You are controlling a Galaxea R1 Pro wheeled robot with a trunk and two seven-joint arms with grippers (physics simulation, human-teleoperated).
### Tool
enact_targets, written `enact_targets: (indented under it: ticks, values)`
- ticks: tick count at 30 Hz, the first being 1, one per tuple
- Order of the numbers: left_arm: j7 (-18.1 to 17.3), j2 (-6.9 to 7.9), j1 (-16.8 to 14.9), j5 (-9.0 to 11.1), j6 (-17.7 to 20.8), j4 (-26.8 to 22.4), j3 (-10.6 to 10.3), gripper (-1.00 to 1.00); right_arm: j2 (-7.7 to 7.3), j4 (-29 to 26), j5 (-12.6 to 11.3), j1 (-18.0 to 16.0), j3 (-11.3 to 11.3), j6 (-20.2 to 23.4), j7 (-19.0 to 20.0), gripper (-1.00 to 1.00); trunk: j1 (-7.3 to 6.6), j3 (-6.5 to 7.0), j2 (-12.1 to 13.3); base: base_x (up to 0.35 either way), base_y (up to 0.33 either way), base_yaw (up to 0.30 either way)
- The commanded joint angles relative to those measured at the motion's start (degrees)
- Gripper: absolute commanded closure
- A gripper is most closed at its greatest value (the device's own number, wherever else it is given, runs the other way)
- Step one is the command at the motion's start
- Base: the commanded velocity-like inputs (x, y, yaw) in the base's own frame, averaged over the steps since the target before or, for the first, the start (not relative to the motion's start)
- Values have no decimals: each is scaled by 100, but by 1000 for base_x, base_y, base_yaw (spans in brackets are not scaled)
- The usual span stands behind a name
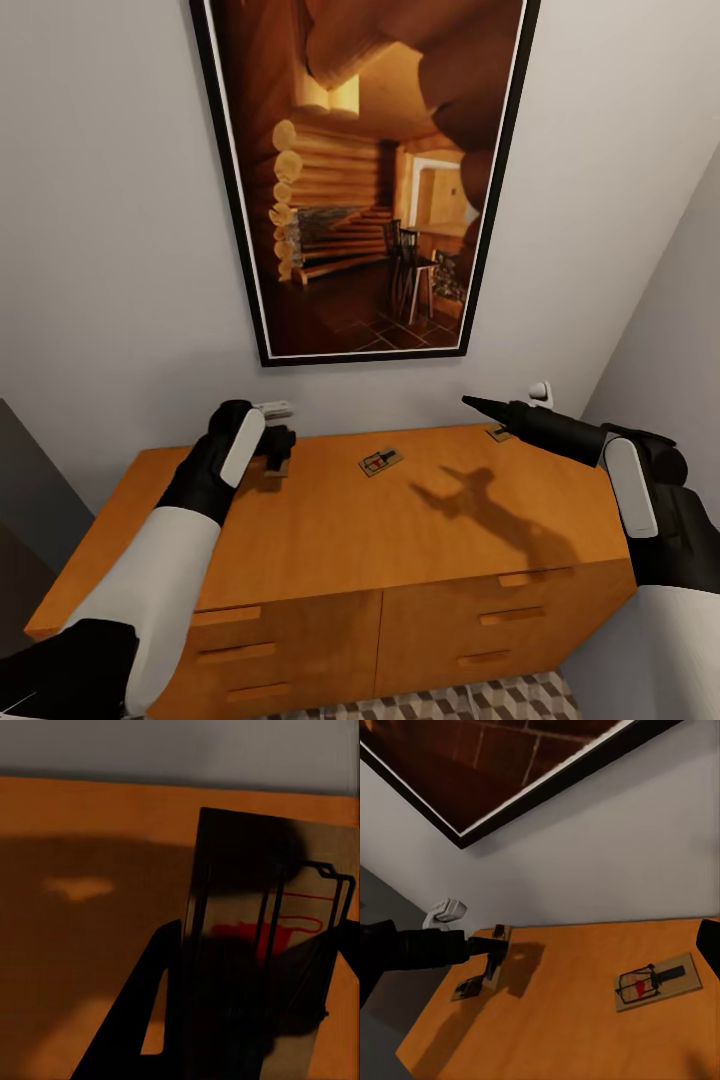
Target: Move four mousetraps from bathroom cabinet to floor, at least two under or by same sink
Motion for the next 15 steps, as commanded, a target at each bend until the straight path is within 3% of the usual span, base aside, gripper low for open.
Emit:
enact_targets:
  ticks: [1,15]
  values:
    - [75,-19,-12,45,21,-6,-10,100,0,0,19,-6,-6,24,31,-100,1,-8,-7,0,0,0]
    - [79,-50,-42,45,37,6,-25,100,0,0,27,-6,-6,24,25,-100,1,-8,-7,0,0,0]
